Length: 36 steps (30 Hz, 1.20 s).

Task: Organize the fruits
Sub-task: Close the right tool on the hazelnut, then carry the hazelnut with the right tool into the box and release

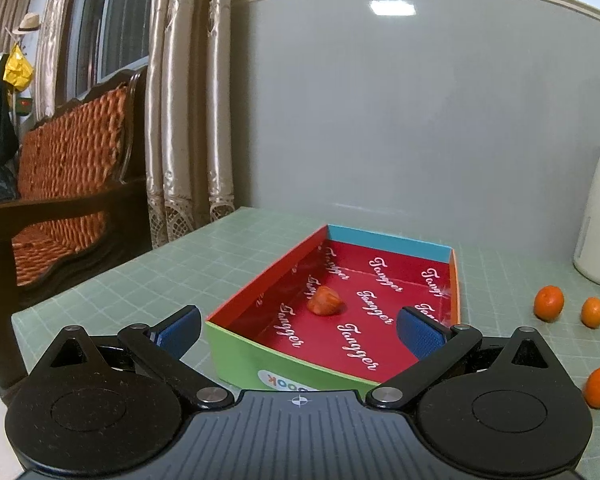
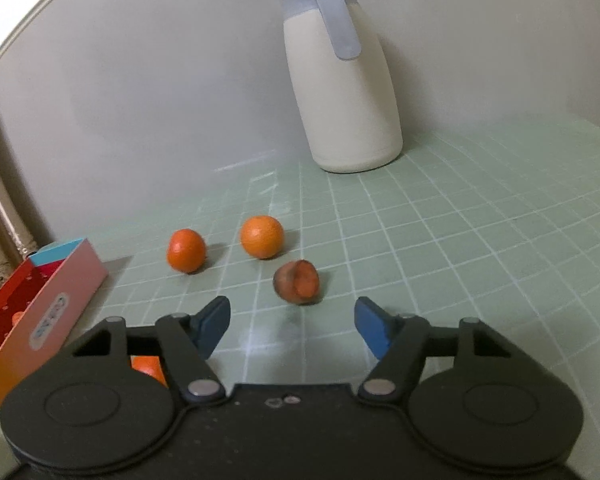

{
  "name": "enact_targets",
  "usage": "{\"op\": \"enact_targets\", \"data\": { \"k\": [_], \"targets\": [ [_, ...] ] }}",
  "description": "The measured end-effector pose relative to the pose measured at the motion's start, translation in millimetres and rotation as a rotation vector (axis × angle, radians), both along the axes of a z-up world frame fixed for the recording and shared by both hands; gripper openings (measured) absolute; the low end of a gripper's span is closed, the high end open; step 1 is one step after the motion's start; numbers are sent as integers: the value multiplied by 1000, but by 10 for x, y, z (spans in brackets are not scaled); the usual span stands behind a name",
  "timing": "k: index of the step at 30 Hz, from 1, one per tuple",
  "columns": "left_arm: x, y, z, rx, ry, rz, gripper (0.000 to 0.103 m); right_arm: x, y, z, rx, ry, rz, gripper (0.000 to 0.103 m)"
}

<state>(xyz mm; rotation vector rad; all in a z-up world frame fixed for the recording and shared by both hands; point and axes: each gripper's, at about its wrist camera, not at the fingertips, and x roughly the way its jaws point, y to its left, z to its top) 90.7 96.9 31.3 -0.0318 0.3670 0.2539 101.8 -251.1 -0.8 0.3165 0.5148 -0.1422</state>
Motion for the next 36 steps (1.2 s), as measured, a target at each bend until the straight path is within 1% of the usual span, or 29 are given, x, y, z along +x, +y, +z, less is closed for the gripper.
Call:
{"op": "enact_targets", "data": {
  "k": [1,2,3,6,8,9,10,12,14,18,20,27,29,31,33,36],
  "targets": [
    [14,-3,0,4,-1,5,103,36,5,-4,-8,4,1,56],
    [18,-4,-3,8,0,9,103,91,12,-3,-20,8,6,53],
    [23,0,-6,9,0,13,103,148,23,-2,-33,16,11,51],
    [41,27,-19,11,5,26,103,304,32,-10,-57,33,2,51],
    [61,55,-25,13,12,32,103,384,2,-31,-52,45,-17,51],
    [64,65,-31,15,15,35,103,411,-15,-44,-45,52,-25,48],
    [67,78,-36,17,17,40,103,445,-46,-59,-37,61,-29,42],
    [69,104,-43,20,19,47,103,486,-57,-88,-29,68,-33,38],
    [71,133,-44,17,22,56,103,502,-32,-91,-40,68,-33,32],
    [75,208,-56,-5,32,67,103,487,14,-97,-57,64,-29,31],
    [72,222,-58,-10,32,73,103,481,10,-94,-50,61,-29,31],
    [41,259,-74,4,39,84,103,488,7,-87,-49,61,-27,30],
    [30,265,-79,17,37,91,103,466,16,-79,-35,47,-19,30],
    [11,287,-77,25,33,100,103,427,69,-41,-59,28,-3,30],
    [0,323,-78,22,33,109,103,402,134,-18,-84,18,13,30],
    [-13,398,-73,4,40,123,103,371,183,-21,-71,27,32,30]
  ]
}}
